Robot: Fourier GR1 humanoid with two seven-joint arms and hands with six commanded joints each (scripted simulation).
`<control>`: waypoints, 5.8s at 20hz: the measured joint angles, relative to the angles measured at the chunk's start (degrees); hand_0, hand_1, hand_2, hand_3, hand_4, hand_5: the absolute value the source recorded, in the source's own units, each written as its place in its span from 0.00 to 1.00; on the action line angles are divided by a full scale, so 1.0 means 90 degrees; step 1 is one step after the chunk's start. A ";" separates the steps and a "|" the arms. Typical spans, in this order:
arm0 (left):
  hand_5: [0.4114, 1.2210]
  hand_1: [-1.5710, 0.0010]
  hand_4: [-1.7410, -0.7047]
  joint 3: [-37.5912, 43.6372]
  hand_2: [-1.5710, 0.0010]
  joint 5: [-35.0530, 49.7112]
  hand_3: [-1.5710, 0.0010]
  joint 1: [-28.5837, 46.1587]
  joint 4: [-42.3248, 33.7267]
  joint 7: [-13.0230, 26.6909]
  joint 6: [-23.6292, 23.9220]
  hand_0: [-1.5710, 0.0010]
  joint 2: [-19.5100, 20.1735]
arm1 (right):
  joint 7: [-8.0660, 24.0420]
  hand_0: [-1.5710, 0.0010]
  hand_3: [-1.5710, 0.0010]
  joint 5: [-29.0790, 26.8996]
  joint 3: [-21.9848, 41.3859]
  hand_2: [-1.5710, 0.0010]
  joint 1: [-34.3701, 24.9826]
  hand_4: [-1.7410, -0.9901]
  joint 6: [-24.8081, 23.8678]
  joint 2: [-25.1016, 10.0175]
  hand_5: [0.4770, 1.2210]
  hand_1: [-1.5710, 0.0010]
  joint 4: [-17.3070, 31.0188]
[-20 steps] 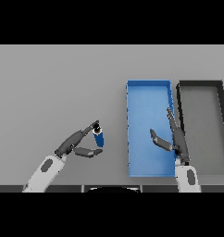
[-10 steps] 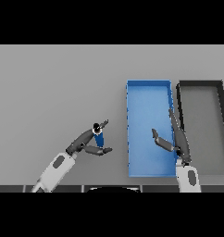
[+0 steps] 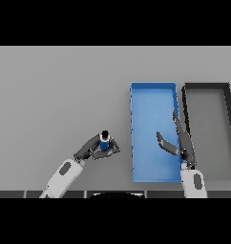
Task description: Pick up the blue pipe and place it into the blue bin.
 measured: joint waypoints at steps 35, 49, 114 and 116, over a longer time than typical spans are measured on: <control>1.00 0.00 0.26 0.0222 0.00 -0.0592 0.00 -0.0472 -0.1465 0.0535 -0.0460 0.00 -0.0743 | 0.0597 1.00 1.00 -0.1095 0.0324 0.92 0.1198 0.69 0.0457 0.0055 0.17 0.98 -0.2428; 1.00 0.00 0.27 0.0503 0.00 -0.0841 0.00 -0.0566 -0.1298 0.0538 -0.0778 0.00 -0.0961 | 0.3250 1.00 1.00 -0.2330 0.1455 0.97 -0.2003 0.61 0.1675 -0.0707 0.10 1.00 -0.2615; 0.02 1.00 0.82 0.1213 1.00 -0.1806 1.00 -0.0165 -0.1586 0.1726 -0.1836 1.00 -0.1309 | 0.4463 0.00 0.00 -0.4091 -0.0357 0.00 -0.7023 0.00 0.0138 -0.0735 1.00 0.00 -0.0477; 0.00 1.00 0.82 0.1232 1.00 -0.1795 1.00 -0.0151 -0.1564 0.1723 -0.1861 1.00 -0.1277 | 0.4479 0.00 0.00 -0.3938 -0.0700 0.00 -0.7048 0.00 0.0142 -0.0959 1.00 0.00 0.0006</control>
